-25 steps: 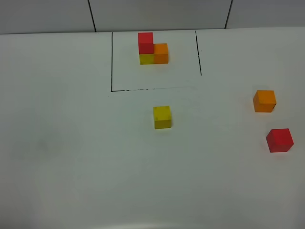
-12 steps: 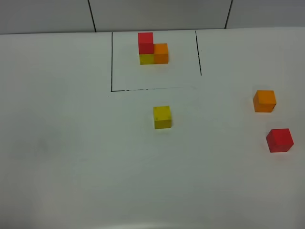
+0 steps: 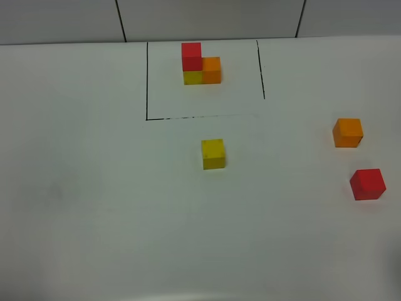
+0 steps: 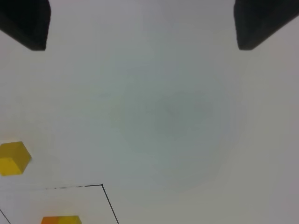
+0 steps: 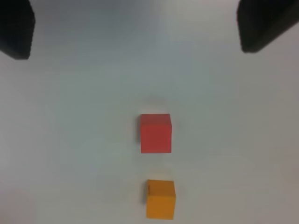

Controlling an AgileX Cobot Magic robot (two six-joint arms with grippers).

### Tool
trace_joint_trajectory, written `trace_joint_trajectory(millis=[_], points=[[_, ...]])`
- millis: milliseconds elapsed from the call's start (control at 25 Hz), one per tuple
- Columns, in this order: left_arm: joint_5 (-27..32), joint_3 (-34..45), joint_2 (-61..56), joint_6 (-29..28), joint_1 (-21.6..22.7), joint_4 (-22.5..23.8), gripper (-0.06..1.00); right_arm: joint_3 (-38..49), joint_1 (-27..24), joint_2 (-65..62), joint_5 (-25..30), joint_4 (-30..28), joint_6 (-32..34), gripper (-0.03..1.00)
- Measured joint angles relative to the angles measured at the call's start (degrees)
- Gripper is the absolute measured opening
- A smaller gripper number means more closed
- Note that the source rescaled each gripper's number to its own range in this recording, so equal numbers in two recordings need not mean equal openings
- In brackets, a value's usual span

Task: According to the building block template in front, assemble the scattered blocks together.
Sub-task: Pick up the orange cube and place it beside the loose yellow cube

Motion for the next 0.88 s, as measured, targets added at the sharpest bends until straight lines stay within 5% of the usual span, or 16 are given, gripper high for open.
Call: trace_joint_trajectory(millis=[400,880], points=[[0.0,0.0,0.0,0.0,0.0,0.0,0.69,-16.5,0.0,35.1,-2.2,1.1,-0.5,0.76],[0.0,0.0,0.0,0.0,0.0,0.0,0.69,-21.2,2.8,59.2,-10.9,-1.5,-4.5,0.80]])
